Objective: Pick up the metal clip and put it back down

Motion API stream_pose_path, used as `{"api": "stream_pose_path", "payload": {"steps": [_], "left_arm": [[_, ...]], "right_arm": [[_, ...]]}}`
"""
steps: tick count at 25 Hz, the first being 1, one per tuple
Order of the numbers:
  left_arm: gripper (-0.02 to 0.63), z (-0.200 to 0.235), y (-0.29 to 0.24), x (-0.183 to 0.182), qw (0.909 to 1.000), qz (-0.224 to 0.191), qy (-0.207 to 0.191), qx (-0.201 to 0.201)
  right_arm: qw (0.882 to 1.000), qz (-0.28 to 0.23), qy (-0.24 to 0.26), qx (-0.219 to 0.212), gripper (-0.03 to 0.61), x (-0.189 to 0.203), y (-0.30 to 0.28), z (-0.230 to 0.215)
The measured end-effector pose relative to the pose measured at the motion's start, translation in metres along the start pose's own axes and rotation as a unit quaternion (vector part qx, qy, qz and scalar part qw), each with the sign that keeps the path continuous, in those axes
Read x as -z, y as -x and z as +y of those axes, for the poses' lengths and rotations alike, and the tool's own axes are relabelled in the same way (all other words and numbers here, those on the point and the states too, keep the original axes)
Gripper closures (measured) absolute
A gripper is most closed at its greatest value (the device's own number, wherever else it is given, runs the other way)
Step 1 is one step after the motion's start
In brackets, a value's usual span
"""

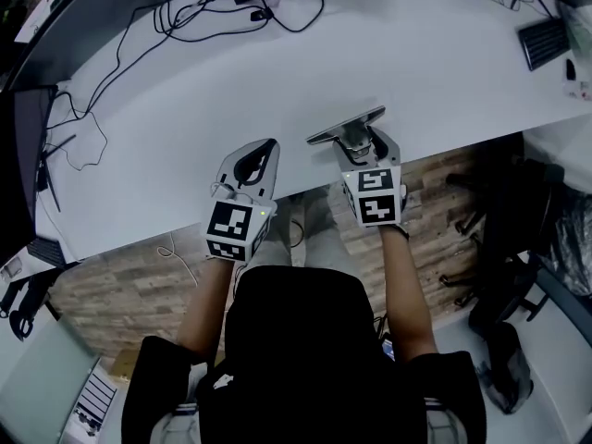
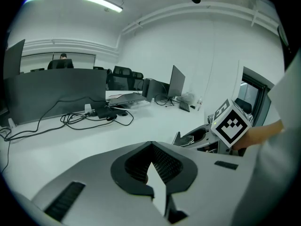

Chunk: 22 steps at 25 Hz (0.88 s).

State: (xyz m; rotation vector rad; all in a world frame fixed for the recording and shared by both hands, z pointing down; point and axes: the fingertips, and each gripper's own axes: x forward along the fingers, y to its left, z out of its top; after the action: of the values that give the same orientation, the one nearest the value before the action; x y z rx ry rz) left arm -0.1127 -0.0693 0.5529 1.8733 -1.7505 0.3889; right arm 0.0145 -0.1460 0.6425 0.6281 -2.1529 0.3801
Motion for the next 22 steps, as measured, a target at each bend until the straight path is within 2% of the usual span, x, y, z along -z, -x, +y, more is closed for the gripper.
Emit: {"api": "stream_pose_path", "payload": {"steps": [12,22], "left_arm": [[0.604,-0.004,-0.012,0.019,0.9997,0.019,0.015,0.005],[0.604,-0.004,-0.020,0.027,0.9995,0.022,0.021,0.000]], "right_arm": [[1.000,0.010,-0.003,-0.003,0.276,0.005,-0.030,-0.005],[1.000,0.007,0.015,0.000,0.276,0.003,-0.046,-0.013]]}}
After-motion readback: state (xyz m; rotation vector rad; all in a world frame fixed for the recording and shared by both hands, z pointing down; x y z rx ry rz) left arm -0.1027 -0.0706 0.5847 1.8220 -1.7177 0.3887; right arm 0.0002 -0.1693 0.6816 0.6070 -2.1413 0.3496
